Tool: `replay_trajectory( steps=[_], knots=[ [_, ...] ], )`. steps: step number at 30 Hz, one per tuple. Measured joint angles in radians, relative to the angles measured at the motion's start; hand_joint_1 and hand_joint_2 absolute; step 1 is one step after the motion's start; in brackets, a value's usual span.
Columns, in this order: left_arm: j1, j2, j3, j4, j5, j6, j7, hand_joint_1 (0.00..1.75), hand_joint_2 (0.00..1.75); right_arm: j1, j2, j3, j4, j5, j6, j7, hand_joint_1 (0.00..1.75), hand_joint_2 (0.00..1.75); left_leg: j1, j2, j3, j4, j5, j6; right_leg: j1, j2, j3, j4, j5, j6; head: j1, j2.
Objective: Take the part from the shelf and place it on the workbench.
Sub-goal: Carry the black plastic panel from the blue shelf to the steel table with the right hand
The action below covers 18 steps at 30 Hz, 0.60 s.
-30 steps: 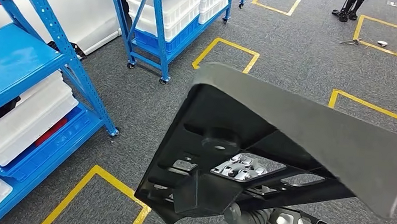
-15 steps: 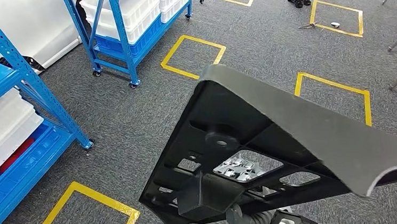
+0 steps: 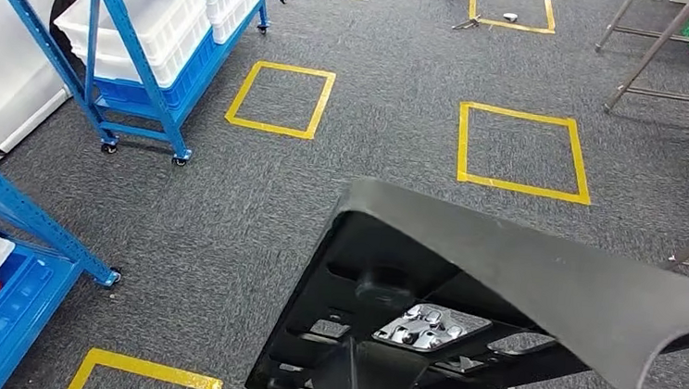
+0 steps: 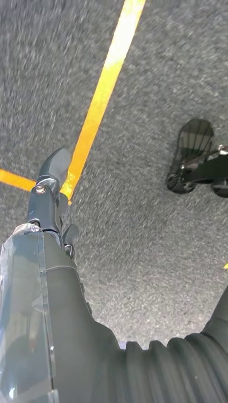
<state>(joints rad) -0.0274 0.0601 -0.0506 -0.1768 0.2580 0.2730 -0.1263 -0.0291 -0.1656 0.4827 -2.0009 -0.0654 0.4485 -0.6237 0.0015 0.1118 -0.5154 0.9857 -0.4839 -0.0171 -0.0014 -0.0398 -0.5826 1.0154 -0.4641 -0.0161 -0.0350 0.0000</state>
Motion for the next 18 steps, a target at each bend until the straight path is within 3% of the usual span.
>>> replay_trajectory(
  steps=[1,3,5,6,7,8,9,11,12,14,16,18],
  knots=[
    [-0.002,0.0,0.0,0.0,0.0,0.001,-0.002,0.0,1.75,0.0,0.0,-0.002,-0.003,-0.003,0.003,0.0,1.75,1.75,0.002,-0.008,0.001,0.005,-0.007,-0.006,-0.001,0.011,0.001,-0.002,0.002,-0.006,0.0,0.0],
    [-0.003,-0.001,0.001,0.0,0.0,0.002,-0.006,0.0,1.75,-0.001,0.0,-0.006,-0.008,-0.01,0.008,0.0,1.75,1.75,0.008,-0.053,-0.021,0.066,-0.05,-0.015,-0.005,0.029,0.003,-0.007,0.006,-0.018,0.0,0.0],
    [0.0,0.0,0.001,0.0,0.002,0.002,-0.01,0.0,1.75,-0.002,0.001,-0.01,-0.01,-0.023,0.017,0.0,1.75,1.75,0.011,-0.094,-0.084,0.202,-0.118,-0.02,-0.005,0.049,0.003,-0.008,0.007,-0.024,0.0,0.0],
    [0.002,0.001,0.002,0.0,0.004,0.004,-0.012,0.0,1.75,-0.002,0.001,-0.012,-0.01,-0.032,0.024,0.0,1.75,1.75,0.012,-0.1,-0.116,0.267,-0.141,-0.021,-0.004,0.06,0.003,-0.007,0.007,-0.026,0.0,0.0],
    [0.003,0.001,0.003,0.0,0.005,0.006,-0.012,0.0,1.75,-0.002,0.001,-0.015,-0.01,-0.04,0.033,0.0,1.75,1.75,0.012,-0.102,-0.137,0.305,-0.146,-0.021,-0.003,0.073,0.003,-0.007,0.007,-0.026,0.0,0.0],
    [0.004,0.001,0.004,0.0,0.006,0.008,-0.012,0.0,1.75,-0.003,0.001,-0.02,-0.01,-0.048,0.044,0.0,1.75,1.75,0.011,-0.103,-0.139,0.303,-0.13,-0.02,-0.002,0.086,0.004,-0.006,0.007,-0.026,0.0,0.0],
    [0.005,0.001,0.006,0.0,0.007,0.011,-0.012,0.0,1.75,-0.005,0.001,-0.025,-0.01,-0.056,0.054,0.0,1.75,1.75,0.012,-0.107,-0.123,0.26,-0.095,-0.017,-0.002,0.1,0.005,-0.005,0.007,-0.026,0.0,0.0],
    [0.006,0.004,0.01,0.0,0.01,0.014,-0.011,0.0,1.75,-0.01,0.001,-0.037,-0.01,-0.069,0.071,0.0,1.75,1.75,0.012,-0.142,-0.064,0.117,-0.019,-0.009,-0.001,0.125,0.005,-0.001,0.006,-0.023,0.0,0.0],
    [0.006,0.006,0.013,0.0,0.01,0.014,-0.011,0.0,1.75,-0.014,0.001,-0.042,-0.01,-0.075,0.077,0.0,1.75,1.75,0.012,-0.161,-0.041,0.061,0.002,-0.006,-0.001,0.135,0.002,0.001,0.007,-0.018,0.0,0.0],
    [0.005,0.01,0.017,0.0,0.01,0.012,-0.01,0.0,1.75,-0.022,0.001,-0.053,-0.007,-0.087,0.088,0.0,1.75,1.75,0.01,-0.18,-0.024,0.018,0.007,0.001,-0.004,0.154,-0.006,0.003,0.011,-0.005,0.0,0.0],
    [0.001,0.012,0.022,0.0,0.009,0.009,-0.01,0.0,1.75,-0.029,0.001,-0.066,-0.002,-0.095,0.094,0.0,1.75,1.75,0.011,-0.16,-0.022,0.009,0.013,0.011,-0.007,0.166,-0.012,0.002,0.014,0.008,0.0,0.0],
    [0.0,0.014,0.024,0.0,0.008,0.006,-0.01,0.0,1.75,-0.037,0.001,-0.075,0.003,-0.098,0.095,0.0,1.75,1.75,0.014,-0.136,-0.02,-0.002,0.02,0.025,-0.003,0.124,-0.03,0.037,-0.011,0.017,0.0,0.0]
  ],
)
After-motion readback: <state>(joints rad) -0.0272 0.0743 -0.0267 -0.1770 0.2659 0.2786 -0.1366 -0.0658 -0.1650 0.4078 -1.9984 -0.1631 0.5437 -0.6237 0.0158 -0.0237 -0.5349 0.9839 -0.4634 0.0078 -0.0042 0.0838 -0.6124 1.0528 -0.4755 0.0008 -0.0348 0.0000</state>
